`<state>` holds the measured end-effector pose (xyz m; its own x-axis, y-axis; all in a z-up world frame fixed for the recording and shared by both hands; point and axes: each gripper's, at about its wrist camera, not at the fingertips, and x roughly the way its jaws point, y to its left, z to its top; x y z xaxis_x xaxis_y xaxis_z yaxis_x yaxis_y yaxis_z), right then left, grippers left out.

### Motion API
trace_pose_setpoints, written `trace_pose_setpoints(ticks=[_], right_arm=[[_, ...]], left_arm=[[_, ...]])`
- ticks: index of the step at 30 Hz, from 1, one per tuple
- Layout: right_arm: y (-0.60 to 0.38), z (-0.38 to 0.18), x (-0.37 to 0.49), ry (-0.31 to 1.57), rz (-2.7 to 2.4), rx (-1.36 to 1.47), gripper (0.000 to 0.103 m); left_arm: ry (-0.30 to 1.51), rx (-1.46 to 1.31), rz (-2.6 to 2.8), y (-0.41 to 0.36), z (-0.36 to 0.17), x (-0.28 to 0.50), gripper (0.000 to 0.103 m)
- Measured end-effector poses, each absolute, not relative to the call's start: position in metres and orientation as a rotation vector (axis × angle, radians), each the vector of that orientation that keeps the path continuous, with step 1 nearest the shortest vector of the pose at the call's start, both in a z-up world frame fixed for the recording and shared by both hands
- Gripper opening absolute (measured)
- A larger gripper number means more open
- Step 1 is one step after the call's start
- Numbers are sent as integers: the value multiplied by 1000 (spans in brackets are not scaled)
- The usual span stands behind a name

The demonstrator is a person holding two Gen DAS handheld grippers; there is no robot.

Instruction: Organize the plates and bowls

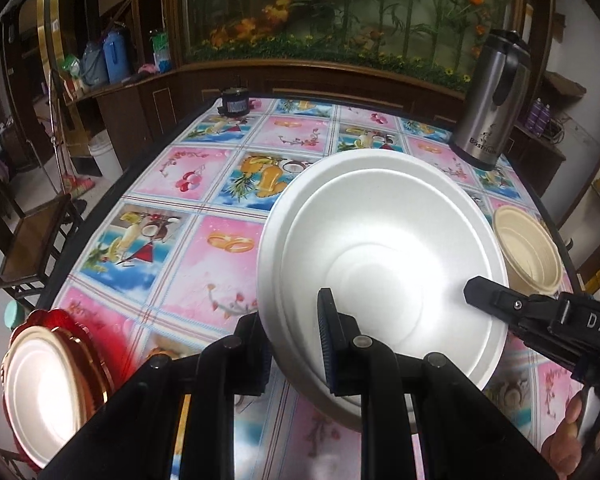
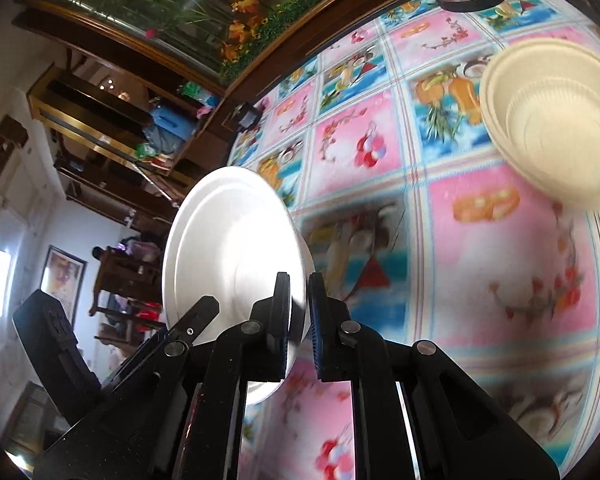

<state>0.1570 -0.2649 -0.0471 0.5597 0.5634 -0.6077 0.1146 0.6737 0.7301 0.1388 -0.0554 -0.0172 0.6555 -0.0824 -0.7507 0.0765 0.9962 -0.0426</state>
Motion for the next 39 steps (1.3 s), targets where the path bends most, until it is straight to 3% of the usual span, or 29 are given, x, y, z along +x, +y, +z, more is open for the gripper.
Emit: trace_pose_setpoints(ticks=[12, 39], right_arm=[[-220, -29, 124, 950, 369, 788, 9], [-70, -15, 127, 1038, 487, 602, 9]], left_arm=[[801, -5, -62, -9, -12, 87, 19], [757, -152, 75, 115, -11, 60, 19]])
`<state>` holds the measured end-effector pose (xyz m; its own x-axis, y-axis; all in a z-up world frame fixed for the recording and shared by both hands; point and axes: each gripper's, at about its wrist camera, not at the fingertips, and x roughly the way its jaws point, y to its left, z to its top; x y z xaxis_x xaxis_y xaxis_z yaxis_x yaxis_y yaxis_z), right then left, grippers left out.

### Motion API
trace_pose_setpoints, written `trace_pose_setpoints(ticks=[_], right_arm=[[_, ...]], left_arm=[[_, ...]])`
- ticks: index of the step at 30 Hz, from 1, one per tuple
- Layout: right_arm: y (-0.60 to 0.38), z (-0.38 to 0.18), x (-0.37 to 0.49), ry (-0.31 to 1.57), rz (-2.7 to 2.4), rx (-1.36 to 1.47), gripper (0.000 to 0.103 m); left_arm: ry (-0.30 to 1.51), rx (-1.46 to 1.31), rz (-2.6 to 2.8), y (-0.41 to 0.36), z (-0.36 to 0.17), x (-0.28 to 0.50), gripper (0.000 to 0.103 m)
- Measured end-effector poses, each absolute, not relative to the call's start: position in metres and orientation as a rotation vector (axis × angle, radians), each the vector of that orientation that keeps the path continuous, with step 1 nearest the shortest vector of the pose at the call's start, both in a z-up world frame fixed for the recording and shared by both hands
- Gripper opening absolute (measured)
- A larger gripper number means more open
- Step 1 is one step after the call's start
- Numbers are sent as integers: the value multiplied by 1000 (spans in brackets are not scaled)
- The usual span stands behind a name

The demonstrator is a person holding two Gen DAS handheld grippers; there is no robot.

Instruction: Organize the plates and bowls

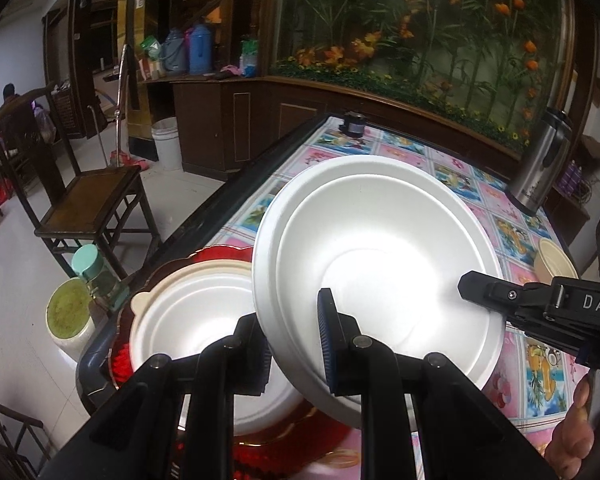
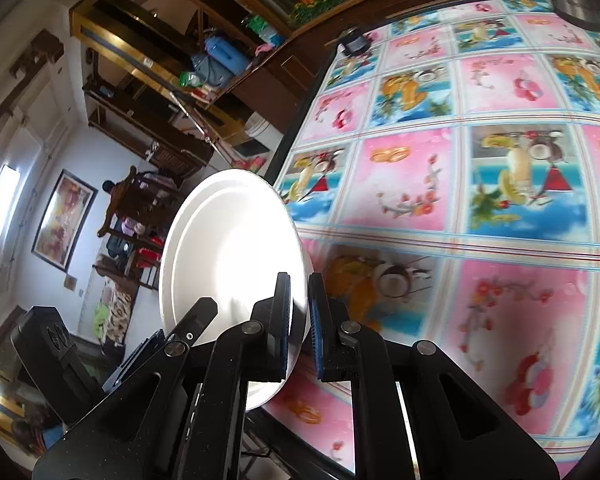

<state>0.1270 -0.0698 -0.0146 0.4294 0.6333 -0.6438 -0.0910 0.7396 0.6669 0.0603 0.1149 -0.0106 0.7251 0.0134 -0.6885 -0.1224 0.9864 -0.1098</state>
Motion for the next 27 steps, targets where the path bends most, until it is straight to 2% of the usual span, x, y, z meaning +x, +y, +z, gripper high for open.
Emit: trace_pose_setpoints(ticks=[27], right_arm=[[8, -32, 141, 1144, 572, 546, 10]], left_arm=[[786, -208, 182, 172, -27, 54, 19]])
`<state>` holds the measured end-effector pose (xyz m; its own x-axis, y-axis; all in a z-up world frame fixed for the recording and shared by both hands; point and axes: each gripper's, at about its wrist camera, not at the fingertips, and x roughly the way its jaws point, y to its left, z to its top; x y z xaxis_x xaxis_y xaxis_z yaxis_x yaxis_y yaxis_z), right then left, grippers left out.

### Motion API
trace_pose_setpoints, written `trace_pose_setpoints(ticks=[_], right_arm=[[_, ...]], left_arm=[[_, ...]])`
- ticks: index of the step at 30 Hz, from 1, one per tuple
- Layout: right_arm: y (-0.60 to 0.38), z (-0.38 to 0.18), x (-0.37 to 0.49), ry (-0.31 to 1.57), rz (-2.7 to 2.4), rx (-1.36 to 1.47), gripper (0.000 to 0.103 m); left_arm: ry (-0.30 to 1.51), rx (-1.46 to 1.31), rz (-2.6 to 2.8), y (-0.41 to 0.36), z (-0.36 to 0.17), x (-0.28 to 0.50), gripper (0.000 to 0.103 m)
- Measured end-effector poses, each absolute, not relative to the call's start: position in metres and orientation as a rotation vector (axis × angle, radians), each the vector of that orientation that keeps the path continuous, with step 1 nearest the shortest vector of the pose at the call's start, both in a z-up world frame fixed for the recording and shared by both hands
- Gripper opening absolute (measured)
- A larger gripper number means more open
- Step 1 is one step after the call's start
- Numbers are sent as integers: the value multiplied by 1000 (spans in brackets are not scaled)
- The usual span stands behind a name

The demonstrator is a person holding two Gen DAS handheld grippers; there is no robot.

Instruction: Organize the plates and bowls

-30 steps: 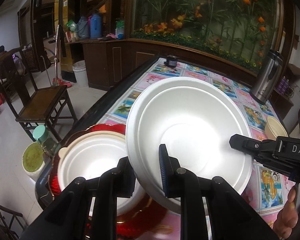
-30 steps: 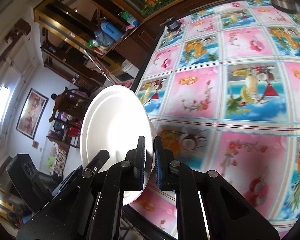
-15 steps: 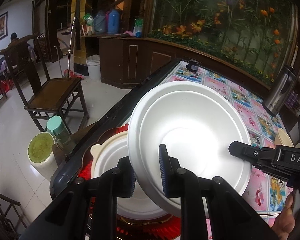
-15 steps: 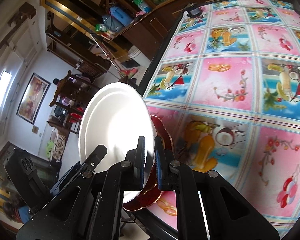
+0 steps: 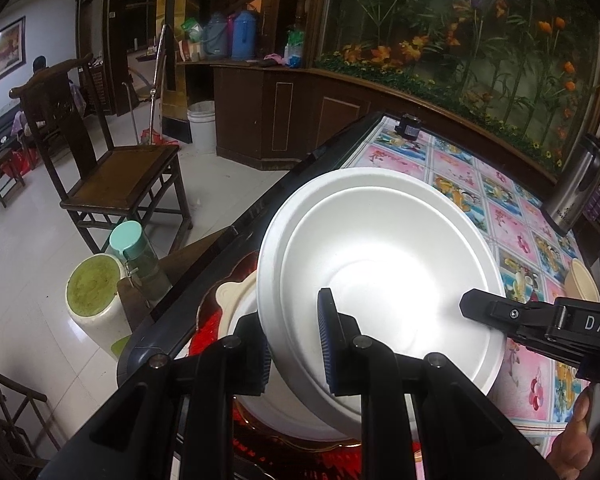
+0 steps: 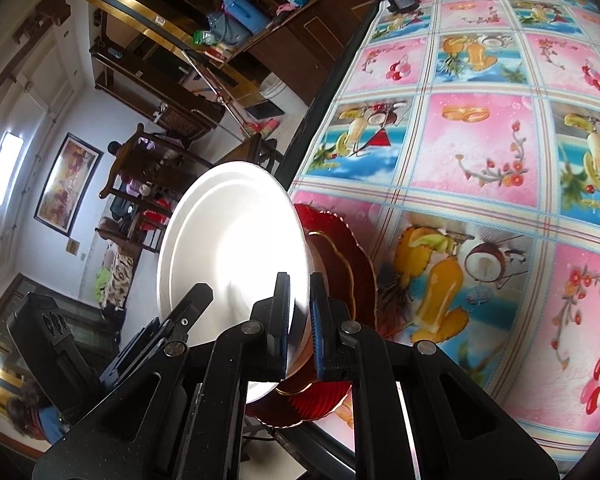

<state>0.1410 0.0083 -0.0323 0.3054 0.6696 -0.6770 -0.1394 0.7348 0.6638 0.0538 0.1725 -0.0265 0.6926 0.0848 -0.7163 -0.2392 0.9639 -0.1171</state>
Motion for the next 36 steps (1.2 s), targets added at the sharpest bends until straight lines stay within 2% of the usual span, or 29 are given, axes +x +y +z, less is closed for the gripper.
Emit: trace_pose_setpoints(ticks=[18, 26, 36], right_arm=[[49, -42, 137, 1220, 629, 524, 12], [42, -47, 138, 1220, 602, 520, 12], [36, -52, 139, 1218, 604, 539, 12]], left_arm=[[822, -245, 226, 205, -32, 51, 19], [886, -218, 210, 196, -50, 58, 19], [881, -181, 217, 188, -48, 55, 20]])
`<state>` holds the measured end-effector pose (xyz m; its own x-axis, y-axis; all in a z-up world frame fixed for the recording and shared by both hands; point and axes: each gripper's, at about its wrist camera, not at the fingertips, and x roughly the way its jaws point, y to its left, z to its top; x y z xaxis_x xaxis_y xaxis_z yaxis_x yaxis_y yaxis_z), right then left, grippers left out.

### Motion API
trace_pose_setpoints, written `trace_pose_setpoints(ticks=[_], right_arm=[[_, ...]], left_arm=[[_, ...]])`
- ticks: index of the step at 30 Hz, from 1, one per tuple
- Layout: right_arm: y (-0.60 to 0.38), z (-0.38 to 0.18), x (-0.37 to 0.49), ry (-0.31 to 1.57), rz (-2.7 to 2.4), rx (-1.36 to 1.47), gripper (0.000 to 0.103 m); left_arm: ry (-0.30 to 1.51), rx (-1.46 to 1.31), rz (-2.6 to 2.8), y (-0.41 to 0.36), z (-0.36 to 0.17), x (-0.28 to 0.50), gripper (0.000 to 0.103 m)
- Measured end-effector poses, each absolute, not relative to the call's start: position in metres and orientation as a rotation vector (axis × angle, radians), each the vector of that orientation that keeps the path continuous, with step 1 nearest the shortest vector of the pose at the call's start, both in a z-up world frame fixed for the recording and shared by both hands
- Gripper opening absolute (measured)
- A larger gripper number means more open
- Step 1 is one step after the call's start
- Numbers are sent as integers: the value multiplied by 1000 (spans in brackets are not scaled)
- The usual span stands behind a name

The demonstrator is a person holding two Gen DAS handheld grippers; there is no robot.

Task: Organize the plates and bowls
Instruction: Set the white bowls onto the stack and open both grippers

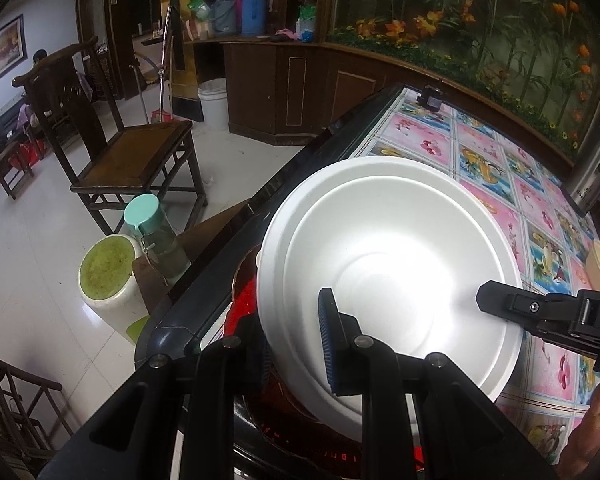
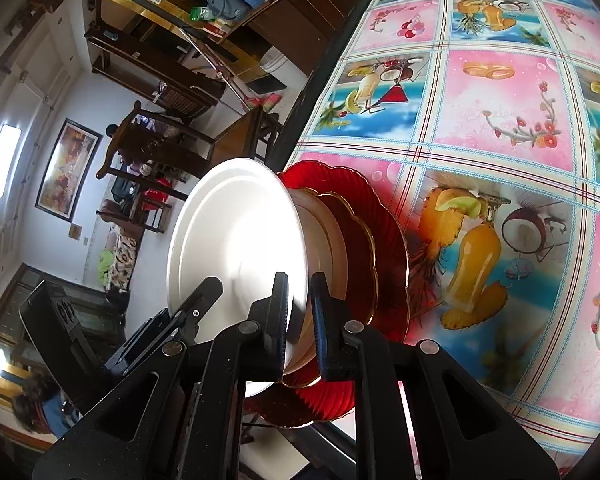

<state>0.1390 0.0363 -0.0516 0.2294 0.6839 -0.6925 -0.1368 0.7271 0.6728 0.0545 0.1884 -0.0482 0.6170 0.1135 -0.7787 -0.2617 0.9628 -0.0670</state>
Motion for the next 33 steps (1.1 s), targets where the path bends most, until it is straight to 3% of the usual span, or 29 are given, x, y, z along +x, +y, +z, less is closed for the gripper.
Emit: trace_pose_setpoints(ticks=[23, 33], right_arm=[[23, -58, 137, 1220, 588, 579, 12], [25, -61, 137, 1243, 614, 611, 20]], left_arm=[[885, -115, 218, 178, -51, 58, 22], [890, -107, 232, 180, -54, 60, 24]])
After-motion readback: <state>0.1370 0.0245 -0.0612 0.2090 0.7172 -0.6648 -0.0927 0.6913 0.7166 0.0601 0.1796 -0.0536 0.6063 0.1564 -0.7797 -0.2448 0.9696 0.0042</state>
